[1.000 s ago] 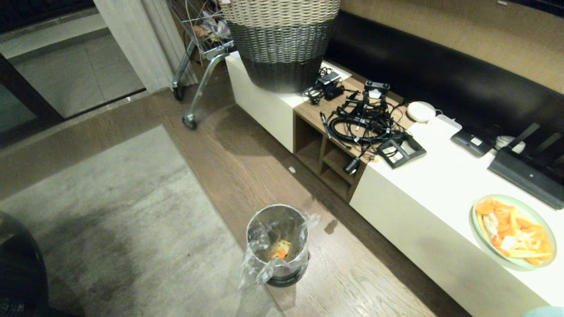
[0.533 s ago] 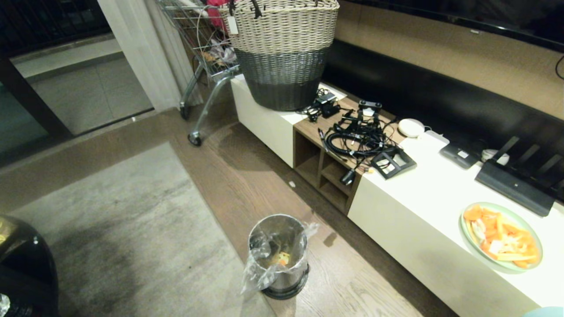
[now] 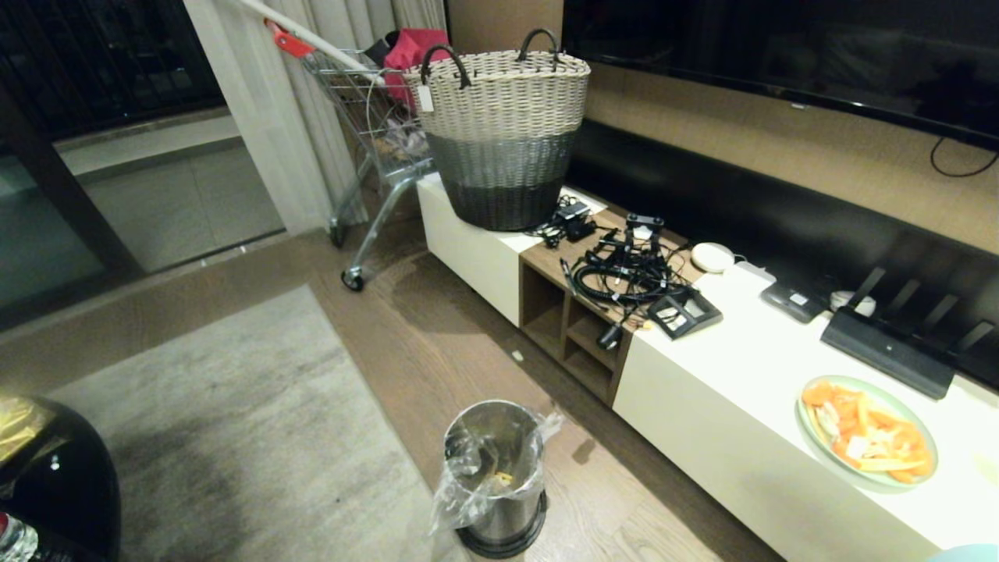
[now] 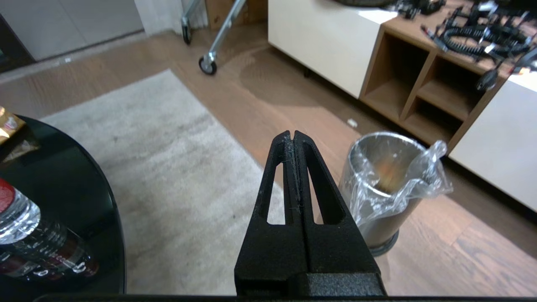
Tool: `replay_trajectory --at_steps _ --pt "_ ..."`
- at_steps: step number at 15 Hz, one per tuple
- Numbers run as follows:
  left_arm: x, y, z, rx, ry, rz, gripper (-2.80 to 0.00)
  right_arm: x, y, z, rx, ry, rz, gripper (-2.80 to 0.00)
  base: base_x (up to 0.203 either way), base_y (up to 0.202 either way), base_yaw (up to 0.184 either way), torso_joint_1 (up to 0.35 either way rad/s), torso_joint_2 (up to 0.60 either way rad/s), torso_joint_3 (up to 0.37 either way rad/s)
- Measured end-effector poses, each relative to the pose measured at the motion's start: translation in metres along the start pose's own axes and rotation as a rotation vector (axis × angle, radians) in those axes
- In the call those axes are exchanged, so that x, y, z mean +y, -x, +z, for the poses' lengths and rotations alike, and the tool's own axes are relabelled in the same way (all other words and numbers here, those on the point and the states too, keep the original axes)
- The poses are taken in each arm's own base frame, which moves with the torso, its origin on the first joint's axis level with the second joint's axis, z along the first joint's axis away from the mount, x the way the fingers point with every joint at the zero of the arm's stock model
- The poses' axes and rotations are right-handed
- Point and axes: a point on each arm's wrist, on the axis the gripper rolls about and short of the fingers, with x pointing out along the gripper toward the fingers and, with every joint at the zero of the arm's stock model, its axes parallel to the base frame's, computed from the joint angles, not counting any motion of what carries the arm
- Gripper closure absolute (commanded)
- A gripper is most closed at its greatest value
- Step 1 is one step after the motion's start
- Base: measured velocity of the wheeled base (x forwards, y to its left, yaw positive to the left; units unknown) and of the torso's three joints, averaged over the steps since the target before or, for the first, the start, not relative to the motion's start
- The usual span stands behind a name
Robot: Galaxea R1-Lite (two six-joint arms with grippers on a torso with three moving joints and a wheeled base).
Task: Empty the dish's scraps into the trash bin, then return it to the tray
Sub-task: Put the bowl back to the table
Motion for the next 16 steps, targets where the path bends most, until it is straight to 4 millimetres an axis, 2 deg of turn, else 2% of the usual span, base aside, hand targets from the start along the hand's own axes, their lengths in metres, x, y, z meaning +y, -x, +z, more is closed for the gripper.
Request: replay_trajectory --at_steps 16 --pt "0.0 0.0 0.0 0.0 -0.001 0.0 0.0 0.0 0.0 0.0 0.0 0.0 0.0 0.0 0.0 0.0 0.0 0.0 0.0 0.026"
